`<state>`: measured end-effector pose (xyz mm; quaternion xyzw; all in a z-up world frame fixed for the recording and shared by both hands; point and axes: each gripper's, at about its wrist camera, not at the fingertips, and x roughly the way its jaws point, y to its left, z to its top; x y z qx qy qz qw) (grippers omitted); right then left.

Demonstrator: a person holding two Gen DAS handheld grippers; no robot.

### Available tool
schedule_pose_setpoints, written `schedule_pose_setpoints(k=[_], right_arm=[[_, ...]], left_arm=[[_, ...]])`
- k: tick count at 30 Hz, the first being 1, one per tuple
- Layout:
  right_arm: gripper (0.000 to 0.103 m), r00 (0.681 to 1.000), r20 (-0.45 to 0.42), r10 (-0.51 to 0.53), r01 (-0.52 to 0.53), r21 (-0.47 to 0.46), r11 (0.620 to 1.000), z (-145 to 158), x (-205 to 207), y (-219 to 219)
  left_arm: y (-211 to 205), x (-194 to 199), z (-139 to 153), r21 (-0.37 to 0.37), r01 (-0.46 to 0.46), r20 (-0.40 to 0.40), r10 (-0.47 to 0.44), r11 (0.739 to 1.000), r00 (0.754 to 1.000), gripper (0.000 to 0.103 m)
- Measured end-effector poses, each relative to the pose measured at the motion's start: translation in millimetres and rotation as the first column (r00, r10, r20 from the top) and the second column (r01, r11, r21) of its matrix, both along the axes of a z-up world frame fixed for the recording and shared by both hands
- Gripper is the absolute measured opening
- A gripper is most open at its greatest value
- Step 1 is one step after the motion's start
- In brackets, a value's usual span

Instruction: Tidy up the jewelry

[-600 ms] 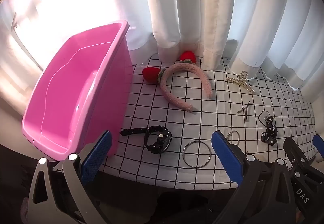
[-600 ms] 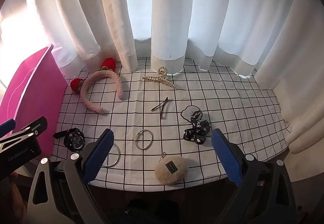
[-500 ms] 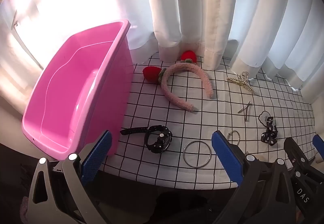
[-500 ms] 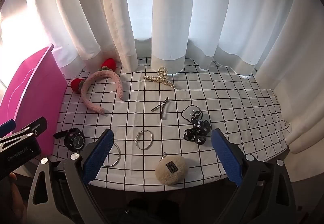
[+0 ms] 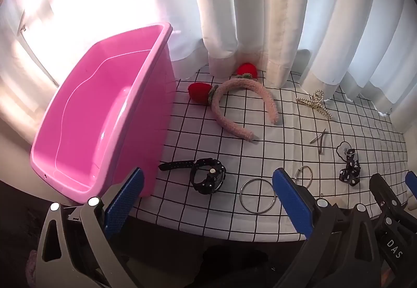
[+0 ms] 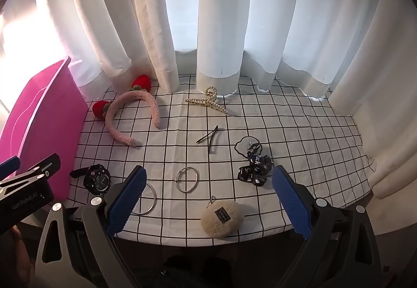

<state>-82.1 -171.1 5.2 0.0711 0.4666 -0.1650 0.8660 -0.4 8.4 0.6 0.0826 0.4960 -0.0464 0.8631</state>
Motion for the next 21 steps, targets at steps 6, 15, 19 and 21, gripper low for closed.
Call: schedule_pose_setpoints(k=[6,15,19,21], right_arm=[[0.093,1.0,0.0,0.001,-0.001,0.0,1.0,-2.7,6.1,3.4],[0.093,1.0,0.004,0.008,-0.008,0.007,1.0,-0.8,4.6,5.3],[0.093,1.0,0.005,0.006,-0.006,0.009,1.0,-0.7,4.2,4.2],[0.093,1.0,0.005,0.006,-0.006,0.01,1.0,-0.4,3.9,3.8]], left_arm=[[3.9,-0.2,-1.0,0.001,-0.009,0.005,0.009,1.0,1.0,0.097],[5.0,-2.7,-0.5,0.005,-0.007,0.013,0.007,1.0,1.0,0.097],[3.9,-2.5,-0.2,0.01,-0.001,0.016,0.001,1.0,1.0,0.097],[4.2,-2.8,-0.3,0.009,-0.001,0.015,0.001,1.0,1.0,0.097]])
